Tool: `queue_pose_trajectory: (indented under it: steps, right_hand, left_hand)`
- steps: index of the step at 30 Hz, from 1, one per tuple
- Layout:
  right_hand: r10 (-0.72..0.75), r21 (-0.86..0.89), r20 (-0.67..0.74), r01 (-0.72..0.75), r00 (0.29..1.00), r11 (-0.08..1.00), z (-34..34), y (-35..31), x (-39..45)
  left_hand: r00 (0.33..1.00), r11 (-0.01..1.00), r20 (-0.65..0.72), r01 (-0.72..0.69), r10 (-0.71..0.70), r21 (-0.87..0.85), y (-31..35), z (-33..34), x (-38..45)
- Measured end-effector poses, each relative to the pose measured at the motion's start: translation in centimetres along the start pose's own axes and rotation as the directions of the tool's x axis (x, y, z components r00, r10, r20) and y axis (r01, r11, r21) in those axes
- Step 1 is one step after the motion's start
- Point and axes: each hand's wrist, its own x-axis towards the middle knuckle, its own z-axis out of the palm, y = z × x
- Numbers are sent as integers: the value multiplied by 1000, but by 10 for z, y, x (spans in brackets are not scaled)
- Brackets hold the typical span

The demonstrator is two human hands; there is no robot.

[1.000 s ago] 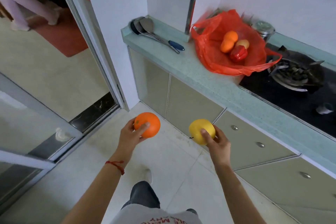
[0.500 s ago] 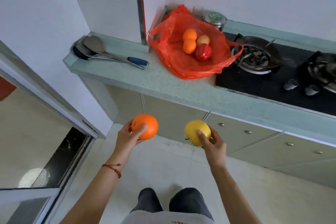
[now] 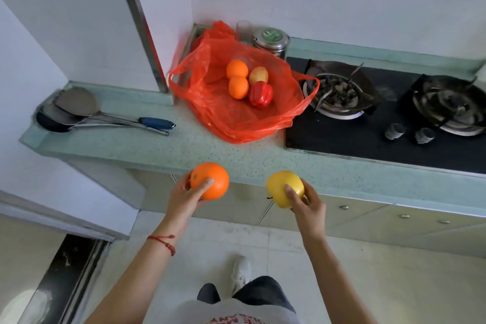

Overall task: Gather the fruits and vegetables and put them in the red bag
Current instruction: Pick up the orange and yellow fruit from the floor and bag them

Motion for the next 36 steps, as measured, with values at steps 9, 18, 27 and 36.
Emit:
queue_pose_trajectory:
  steps: [9,18,27,36]
  right_hand:
    - [-48,-33,49,50,998,998,23,-44,71]
    - [-50,-69,10,50,999,996,65,-69,132]
    - [-38,-137,-57,30,998,990,113,-97,185]
    - [-3,-259,-43,-8,999,966,132,-98,212]
  left_hand:
    - [1000,1000,-27,14,-14,12,32,29,58]
    - [1000,999,-11,12,-12,31,67,48,136]
    - [993,997,93,71,-72,20,96,76,220]
    - [983,983,130,111,-131,147,96,100,253]
